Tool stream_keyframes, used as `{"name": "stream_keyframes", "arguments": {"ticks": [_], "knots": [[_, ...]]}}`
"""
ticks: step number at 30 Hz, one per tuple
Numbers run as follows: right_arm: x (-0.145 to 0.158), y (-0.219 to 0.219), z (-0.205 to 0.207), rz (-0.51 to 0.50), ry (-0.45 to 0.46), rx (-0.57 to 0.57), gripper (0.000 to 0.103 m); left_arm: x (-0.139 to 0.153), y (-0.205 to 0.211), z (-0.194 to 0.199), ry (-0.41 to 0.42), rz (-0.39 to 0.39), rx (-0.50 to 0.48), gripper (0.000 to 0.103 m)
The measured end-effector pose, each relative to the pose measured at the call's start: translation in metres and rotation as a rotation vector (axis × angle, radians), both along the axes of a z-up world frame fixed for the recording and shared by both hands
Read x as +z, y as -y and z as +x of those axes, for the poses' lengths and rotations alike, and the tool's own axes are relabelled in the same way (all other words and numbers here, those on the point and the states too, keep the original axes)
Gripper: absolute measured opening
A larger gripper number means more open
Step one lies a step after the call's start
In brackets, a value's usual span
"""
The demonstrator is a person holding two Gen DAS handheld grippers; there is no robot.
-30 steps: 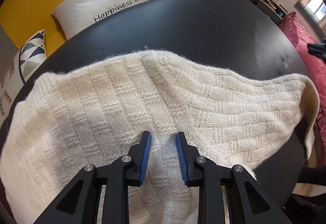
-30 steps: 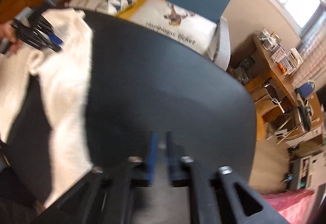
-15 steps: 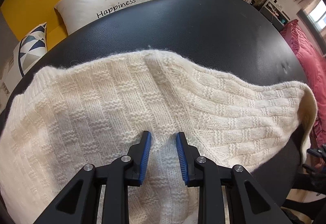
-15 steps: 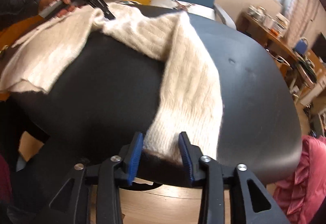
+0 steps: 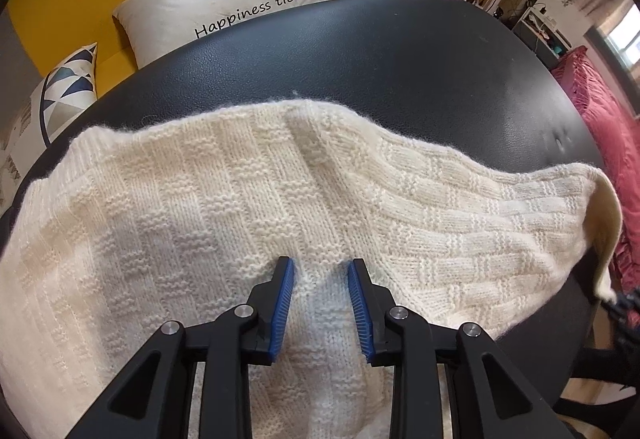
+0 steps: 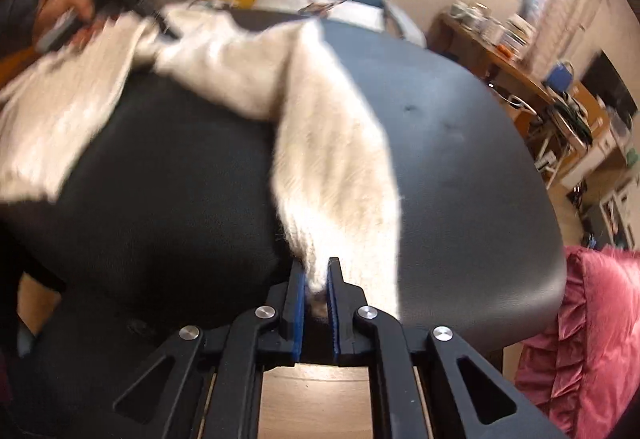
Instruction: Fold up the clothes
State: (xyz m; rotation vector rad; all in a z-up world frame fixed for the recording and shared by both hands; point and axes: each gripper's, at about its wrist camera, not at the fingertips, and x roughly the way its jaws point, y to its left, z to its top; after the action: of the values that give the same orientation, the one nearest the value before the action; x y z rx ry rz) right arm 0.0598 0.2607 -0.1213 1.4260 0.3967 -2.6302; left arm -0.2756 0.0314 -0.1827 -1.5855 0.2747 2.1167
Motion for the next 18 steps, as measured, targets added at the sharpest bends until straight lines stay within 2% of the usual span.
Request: {"name": "stream_keyframes", "arguments": {"ticks": [6,8,10,14,18], "knots": [[0.065,-0.050,-0.042,0.003,-0.083,-0.066,0.008,0.003,0.005,0.001,-0.005,0.017,0.007,0.029],[0.081,-0.076,-0.062,0.000,-0.092,-0.113,0.008,0.005,0.008,0.001,-0.008,0.025,0.017,0.029],[0.083,-0.104,-0.086,0.001,-0.061,-0.165,0.008,0.005,0.020,-0.003,-0.011,0.048,0.049,0.029],[0.056,-0.153,-0.133,-0.023,0.059,-0.266,0.008,0.003,0.025,0.000,-0.016,0.066,0.096,0.029],[0.010,-0.183,-0.154,-0.054,0.176,-0.365,0.009,0.000,0.024,-0.007,0.028,0.110,0.126,0.029]]}}
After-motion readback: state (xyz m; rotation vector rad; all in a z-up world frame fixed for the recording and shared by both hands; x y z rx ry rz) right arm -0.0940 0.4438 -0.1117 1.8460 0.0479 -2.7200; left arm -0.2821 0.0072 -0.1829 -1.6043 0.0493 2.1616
